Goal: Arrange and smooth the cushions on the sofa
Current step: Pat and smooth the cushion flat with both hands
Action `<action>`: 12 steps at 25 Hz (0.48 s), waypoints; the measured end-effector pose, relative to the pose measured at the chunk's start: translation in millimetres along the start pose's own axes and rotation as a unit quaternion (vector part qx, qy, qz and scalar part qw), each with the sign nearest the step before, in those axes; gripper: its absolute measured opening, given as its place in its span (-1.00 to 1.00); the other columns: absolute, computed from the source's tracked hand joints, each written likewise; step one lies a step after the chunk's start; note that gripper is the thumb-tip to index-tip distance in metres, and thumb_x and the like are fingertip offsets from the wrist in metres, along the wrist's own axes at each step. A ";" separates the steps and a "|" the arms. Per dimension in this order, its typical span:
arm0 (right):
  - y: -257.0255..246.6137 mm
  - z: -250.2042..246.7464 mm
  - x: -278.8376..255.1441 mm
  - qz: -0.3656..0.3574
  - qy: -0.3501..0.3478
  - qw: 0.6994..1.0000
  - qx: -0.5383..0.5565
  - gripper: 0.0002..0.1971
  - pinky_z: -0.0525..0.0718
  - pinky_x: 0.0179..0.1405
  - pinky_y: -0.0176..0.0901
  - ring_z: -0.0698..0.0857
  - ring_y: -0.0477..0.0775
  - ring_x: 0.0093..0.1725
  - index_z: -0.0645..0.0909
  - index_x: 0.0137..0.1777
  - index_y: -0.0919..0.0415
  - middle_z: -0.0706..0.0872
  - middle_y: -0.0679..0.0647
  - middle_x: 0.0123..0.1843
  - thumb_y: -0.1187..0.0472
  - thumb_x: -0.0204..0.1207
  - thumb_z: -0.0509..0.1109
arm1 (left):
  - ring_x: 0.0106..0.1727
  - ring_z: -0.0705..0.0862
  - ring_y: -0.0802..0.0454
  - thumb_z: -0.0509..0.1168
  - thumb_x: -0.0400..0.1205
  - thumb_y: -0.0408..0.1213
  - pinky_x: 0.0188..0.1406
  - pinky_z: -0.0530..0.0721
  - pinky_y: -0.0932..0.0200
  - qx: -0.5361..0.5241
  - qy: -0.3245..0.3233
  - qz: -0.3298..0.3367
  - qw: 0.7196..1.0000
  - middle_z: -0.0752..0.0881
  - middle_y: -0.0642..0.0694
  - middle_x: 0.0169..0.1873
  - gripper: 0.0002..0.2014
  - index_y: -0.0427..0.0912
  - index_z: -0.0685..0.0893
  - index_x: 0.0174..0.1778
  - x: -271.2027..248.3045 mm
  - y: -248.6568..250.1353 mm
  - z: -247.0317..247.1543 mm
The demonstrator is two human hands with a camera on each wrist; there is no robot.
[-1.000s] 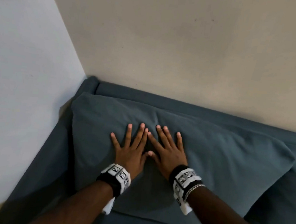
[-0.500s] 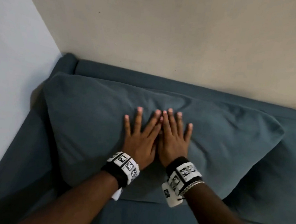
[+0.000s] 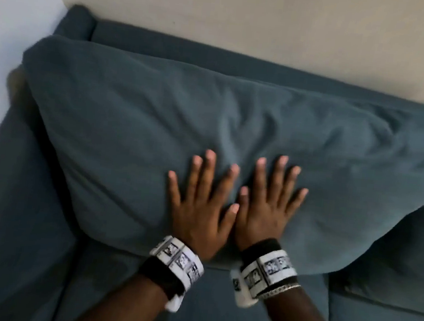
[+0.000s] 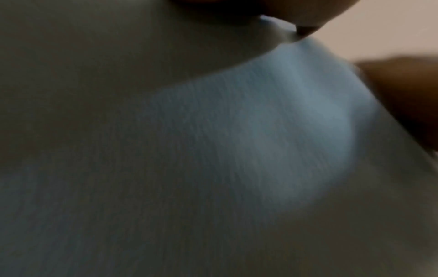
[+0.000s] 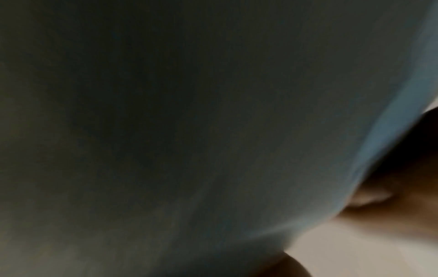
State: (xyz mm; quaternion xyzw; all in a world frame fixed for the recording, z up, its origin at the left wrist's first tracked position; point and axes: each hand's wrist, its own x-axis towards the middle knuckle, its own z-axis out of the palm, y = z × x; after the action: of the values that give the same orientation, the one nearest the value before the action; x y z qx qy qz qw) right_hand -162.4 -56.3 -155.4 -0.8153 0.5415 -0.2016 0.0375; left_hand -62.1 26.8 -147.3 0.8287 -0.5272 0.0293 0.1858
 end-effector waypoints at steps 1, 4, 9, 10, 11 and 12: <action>-5.7 13.5 -25.4 -0.083 -0.024 0.996 -0.010 -0.36 -0.25 0.75 0.35 -0.08 0.18 0.84 0.07 0.82 -0.02 -0.05 -0.01 0.86 -0.18 0.77 -0.03 | 0.84 0.01 -0.08 0.11 0.75 0.06 0.74 -0.13 -0.35 0.013 -0.011 0.074 0.997 -0.06 -0.01 0.84 -0.30 0.09 0.09 0.84 -20.8 2.0 14.0; 48.7 28.9 -40.2 -0.187 -0.014 0.980 -0.073 -0.35 -0.16 0.76 0.33 -0.04 0.10 0.85 0.13 0.80 -0.19 -0.06 -0.06 0.87 -0.24 0.73 0.14 | 0.82 0.01 -0.05 0.17 0.72 0.23 0.73 -0.16 -0.28 0.103 0.004 0.100 0.990 -0.11 0.09 0.84 -0.24 0.26 0.03 0.82 -47.4 -62.4 45.1; 91.2 31.2 -47.8 0.084 0.092 0.992 -0.028 -0.29 -0.15 0.65 0.69 -0.03 0.50 0.80 0.07 0.82 0.02 0.03 0.40 0.82 -0.22 0.76 0.10 | 0.81 -0.05 -0.43 0.02 0.72 0.37 0.71 -0.08 -0.53 0.025 0.109 -0.195 0.974 0.02 -0.38 0.80 -0.18 0.06 0.01 0.84 -65.7 -111.4 49.7; 73.9 39.6 -58.4 0.103 0.108 0.989 -0.005 -0.33 -0.12 0.65 0.70 0.00 0.53 0.79 0.08 0.82 0.11 0.07 0.43 0.80 -0.13 0.78 0.07 | 0.80 -0.04 -0.46 -0.02 0.75 0.30 0.70 -0.04 -0.56 -0.003 0.125 -0.222 0.967 0.03 -0.42 0.79 -0.22 -0.01 -0.01 0.84 -68.0 -96.1 53.0; 52.8 51.5 -75.9 0.073 0.099 0.992 0.015 -0.34 -0.13 0.66 0.67 0.01 0.51 0.79 0.07 0.82 0.15 0.09 0.40 0.81 -0.05 0.78 0.06 | 0.80 -0.05 -0.46 -0.04 0.78 0.21 0.69 -0.04 -0.58 -0.015 0.122 -0.212 0.970 0.00 -0.42 0.79 -0.26 -0.03 -0.02 0.84 -75.3 -77.6 59.2; 33.8 65.2 -98.1 -0.001 0.070 0.997 0.025 -0.33 -0.17 0.69 0.62 -0.01 0.44 0.81 0.06 0.82 0.14 0.08 0.30 0.83 0.00 0.76 0.09 | 0.80 -0.08 -0.46 -0.03 0.80 0.15 0.69 -0.07 -0.58 -0.009 0.099 -0.155 0.983 -0.05 -0.37 0.80 -0.29 -0.02 -0.04 0.84 -86.5 -60.6 68.7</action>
State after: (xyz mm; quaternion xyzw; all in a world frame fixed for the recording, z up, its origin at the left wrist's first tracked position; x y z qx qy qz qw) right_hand -200.3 7.7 -252.9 -0.7987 0.5367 -0.2714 0.0195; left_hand -56.9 100.9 -249.1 0.8917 -0.3716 0.0771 0.2467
